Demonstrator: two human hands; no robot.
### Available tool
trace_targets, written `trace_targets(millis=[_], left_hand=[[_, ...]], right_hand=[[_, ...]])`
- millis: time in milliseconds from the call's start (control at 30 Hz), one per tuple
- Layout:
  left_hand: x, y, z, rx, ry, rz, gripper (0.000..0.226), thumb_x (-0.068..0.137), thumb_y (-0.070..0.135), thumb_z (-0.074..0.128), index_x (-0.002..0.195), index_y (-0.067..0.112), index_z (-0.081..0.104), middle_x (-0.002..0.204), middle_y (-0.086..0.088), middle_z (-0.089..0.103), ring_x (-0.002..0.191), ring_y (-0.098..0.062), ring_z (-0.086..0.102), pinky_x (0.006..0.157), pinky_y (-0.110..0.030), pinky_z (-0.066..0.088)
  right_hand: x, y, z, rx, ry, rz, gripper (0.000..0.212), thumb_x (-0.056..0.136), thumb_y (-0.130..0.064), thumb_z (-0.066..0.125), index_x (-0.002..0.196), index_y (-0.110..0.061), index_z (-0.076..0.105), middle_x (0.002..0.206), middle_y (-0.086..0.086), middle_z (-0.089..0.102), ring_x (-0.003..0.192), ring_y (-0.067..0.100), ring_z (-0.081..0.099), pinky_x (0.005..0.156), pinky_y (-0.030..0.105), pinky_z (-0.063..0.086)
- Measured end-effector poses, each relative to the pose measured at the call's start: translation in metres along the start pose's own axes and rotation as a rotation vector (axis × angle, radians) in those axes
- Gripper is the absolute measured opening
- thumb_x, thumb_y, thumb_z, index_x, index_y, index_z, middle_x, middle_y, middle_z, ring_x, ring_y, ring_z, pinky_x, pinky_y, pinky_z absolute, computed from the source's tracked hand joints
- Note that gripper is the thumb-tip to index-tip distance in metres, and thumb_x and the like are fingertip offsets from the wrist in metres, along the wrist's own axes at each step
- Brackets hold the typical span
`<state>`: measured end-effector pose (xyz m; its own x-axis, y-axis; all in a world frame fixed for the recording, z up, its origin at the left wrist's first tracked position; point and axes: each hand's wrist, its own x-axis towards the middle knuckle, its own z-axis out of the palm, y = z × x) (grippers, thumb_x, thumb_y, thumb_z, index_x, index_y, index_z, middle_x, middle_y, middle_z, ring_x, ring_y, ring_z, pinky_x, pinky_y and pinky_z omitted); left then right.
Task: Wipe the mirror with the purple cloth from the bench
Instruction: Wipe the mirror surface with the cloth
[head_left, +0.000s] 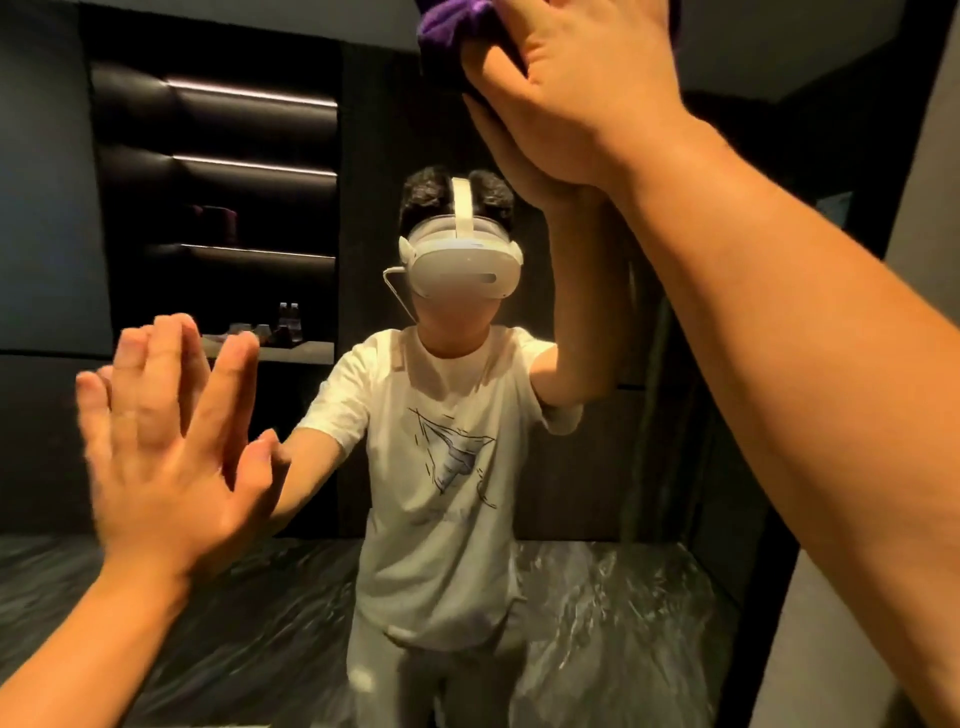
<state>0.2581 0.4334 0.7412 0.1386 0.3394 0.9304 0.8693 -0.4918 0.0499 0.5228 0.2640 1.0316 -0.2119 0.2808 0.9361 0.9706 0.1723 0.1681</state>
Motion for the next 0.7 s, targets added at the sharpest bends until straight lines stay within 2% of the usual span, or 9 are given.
trace_targets(millis=[67, 100, 133, 200, 267, 367, 500, 600, 700], left_hand=[[0.005, 0.003, 0.0, -0.003, -0.063, -0.083, 0.079, 0.093, 0.054, 0.037, 0.163, 0.02, 0.022, 0.17, -0.023, 0.011, 0.156, -0.051, 0.008, 0.123, -0.071, 0.007], [0.008, 0.008, -0.005, 0.008, -0.082, -0.113, 0.078, 0.092, 0.054, 0.04, 0.162, 0.021, 0.025, 0.17, -0.022, 0.013, 0.156, -0.05, 0.008, 0.124, -0.067, 0.006], [0.015, 0.014, -0.011, 0.022, -0.09, -0.106, 0.081, 0.091, 0.054, 0.041, 0.163, 0.022, 0.023, 0.171, -0.021, 0.009, 0.157, -0.048, 0.004, 0.125, -0.067, 0.007], [0.045, 0.036, -0.026, 0.076, -0.096, -0.019, 0.085, 0.09, 0.057, 0.037, 0.165, 0.028, 0.012, 0.173, -0.018, -0.003, 0.159, -0.042, -0.006, 0.124, -0.068, 0.008], [0.083, 0.069, -0.039, 0.068, -0.059, 0.046, 0.08, 0.093, 0.062, 0.026, 0.165, 0.033, 0.005, 0.173, -0.015, -0.005, 0.159, -0.039, -0.009, 0.125, -0.068, 0.002], [0.12, 0.135, -0.075, 0.102, 0.073, 0.102, 0.072, 0.098, 0.065, 0.014, 0.164, 0.037, 0.002, 0.173, -0.013, 0.0, 0.16, -0.039, -0.004, 0.126, -0.058, -0.016], [0.13, 0.16, -0.091, 0.048, 0.174, 0.12, 0.071, 0.1, 0.062, 0.024, 0.164, 0.034, 0.012, 0.173, -0.015, 0.005, 0.159, -0.043, 0.002, 0.124, -0.058, -0.009], [0.127, 0.16, -0.091, 0.059, 0.179, 0.1, 0.071, 0.1, 0.062, 0.025, 0.164, 0.033, 0.014, 0.173, -0.016, 0.006, 0.159, -0.044, 0.003, 0.124, -0.059, -0.007], [0.125, 0.163, -0.088, 0.072, 0.189, 0.094, 0.07, 0.101, 0.06, 0.026, 0.164, 0.031, 0.015, 0.172, -0.019, 0.009, 0.158, -0.044, 0.004, 0.123, -0.055, -0.011]], right_hand=[[0.004, 0.003, -0.029, 0.005, -0.17, -0.188, 0.039, 0.104, -0.028, 0.032, 0.134, -0.014, 0.052, 0.128, 0.001, 0.056, 0.127, 0.018, 0.052, 0.098, 0.021, 0.04], [0.006, 0.011, -0.044, -0.002, -0.263, -0.196, 0.038, 0.106, -0.016, 0.03, 0.139, -0.008, 0.047, 0.139, 0.002, 0.049, 0.136, 0.017, 0.044, 0.097, 0.011, 0.028], [0.008, 0.029, -0.056, -0.073, -0.246, -0.098, 0.039, 0.107, -0.019, 0.032, 0.144, -0.012, 0.043, 0.148, 0.005, 0.044, 0.141, 0.018, 0.038, 0.099, 0.005, 0.022], [0.006, 0.067, -0.072, -0.365, -0.039, 0.106, 0.047, 0.104, -0.045, 0.029, 0.148, -0.032, 0.038, 0.154, 0.005, 0.04, 0.143, 0.027, 0.033, 0.117, 0.029, 0.015], [0.003, 0.081, -0.079, -0.46, -0.04, 0.148, 0.053, 0.099, -0.055, 0.026, 0.15, -0.04, 0.032, 0.157, 0.004, 0.036, 0.146, 0.033, 0.027, 0.122, 0.05, 0.013], [0.006, 0.081, -0.079, -0.411, -0.031, 0.146, 0.055, 0.098, -0.056, 0.026, 0.15, -0.04, 0.031, 0.157, 0.003, 0.036, 0.146, 0.033, 0.027, 0.121, 0.051, 0.015], [-0.004, 0.087, -0.066, -0.377, 0.004, 0.152, 0.054, 0.094, -0.061, 0.023, 0.141, -0.043, 0.043, 0.149, 0.0, 0.047, 0.14, 0.03, 0.037, 0.117, 0.051, 0.026], [-0.007, 0.08, -0.068, -0.185, 0.007, 0.124, 0.055, 0.093, -0.07, 0.024, 0.135, -0.043, 0.048, 0.143, -0.003, 0.052, 0.132, 0.023, 0.046, 0.11, 0.054, 0.034], [-0.021, 0.061, -0.079, 0.079, -0.256, -0.105, 0.033, 0.108, -0.047, 0.022, 0.127, -0.059, 0.046, 0.136, -0.035, 0.052, 0.116, -0.002, 0.051, 0.092, 0.082, 0.001]])
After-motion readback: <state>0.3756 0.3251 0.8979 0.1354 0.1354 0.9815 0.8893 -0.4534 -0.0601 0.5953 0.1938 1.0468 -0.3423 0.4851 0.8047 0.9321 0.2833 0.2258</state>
